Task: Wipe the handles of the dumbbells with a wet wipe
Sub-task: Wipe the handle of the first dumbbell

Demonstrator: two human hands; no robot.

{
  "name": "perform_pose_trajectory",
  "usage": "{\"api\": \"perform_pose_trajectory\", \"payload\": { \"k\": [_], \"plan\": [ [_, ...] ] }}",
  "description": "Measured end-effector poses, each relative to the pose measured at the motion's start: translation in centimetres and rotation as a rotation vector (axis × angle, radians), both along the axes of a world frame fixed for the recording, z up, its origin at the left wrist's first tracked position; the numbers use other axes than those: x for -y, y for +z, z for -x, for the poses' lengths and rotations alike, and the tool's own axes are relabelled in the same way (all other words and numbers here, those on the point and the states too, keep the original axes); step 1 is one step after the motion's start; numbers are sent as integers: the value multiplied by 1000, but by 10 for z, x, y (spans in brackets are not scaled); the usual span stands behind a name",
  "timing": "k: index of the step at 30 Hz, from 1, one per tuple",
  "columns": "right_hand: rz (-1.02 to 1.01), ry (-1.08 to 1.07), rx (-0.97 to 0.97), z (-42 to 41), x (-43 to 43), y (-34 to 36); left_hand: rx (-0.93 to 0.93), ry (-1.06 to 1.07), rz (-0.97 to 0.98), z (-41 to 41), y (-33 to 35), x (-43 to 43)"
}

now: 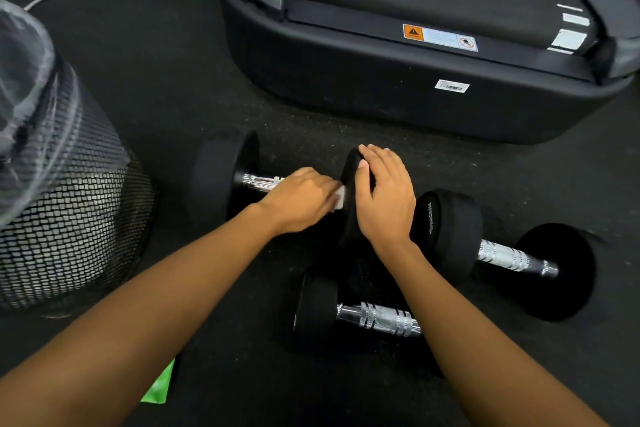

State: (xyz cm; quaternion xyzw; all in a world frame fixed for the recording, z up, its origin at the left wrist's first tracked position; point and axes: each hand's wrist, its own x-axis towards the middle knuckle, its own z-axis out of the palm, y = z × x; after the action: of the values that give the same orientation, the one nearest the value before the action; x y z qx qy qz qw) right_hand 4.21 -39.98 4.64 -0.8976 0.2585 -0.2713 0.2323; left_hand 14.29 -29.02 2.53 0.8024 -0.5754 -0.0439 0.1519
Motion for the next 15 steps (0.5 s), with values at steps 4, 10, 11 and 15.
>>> {"api": "perform_pose_trajectory", "payload": {
  "k": [4, 10, 11, 15],
  "plan": [
    [7, 2, 6, 1, -1, 0, 86, -52, 55, -6, -5, -16],
    [-8, -1, -14, 0, 0, 1, 185, -33, 142, 9, -2, -6],
    [-9, -2, -15, 0, 0, 1, 187, -40, 153, 7, -2, -8],
    [-11, -1, -24, 1, 0, 0, 139, -16, 126, -5, -5, -20]
  ]
}}
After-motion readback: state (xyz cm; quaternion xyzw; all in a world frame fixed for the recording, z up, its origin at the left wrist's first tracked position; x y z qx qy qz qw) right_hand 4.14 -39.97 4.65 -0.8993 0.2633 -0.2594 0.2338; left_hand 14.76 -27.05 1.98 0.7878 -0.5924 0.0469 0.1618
